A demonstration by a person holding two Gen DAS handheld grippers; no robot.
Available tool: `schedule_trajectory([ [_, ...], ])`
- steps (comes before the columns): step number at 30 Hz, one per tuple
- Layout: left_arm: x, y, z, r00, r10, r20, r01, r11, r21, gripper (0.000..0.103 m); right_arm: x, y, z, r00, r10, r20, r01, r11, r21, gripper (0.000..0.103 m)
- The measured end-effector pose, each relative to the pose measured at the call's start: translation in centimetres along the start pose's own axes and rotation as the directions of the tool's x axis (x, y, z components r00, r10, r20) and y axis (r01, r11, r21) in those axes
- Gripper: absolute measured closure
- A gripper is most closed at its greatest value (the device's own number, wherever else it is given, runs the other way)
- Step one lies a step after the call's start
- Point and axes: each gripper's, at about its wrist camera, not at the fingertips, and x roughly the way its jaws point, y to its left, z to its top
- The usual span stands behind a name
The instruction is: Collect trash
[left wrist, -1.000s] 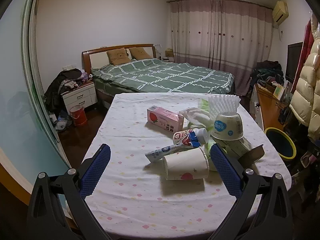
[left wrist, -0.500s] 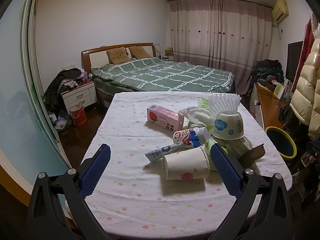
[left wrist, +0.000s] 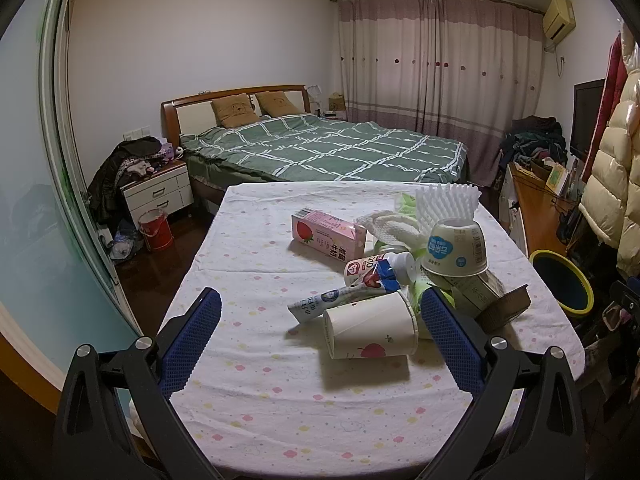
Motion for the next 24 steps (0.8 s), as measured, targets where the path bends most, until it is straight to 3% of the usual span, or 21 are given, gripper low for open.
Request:
schedule_trajectory([
  [24,0.25,-0.2,-0.16,1.0,0.004,-0.004,-0.004,1.0,0.007,0.005,0.14,-0.11,-0.02,1.0,-0.001,-0.002,0.001,1.0,0.002,0.006],
])
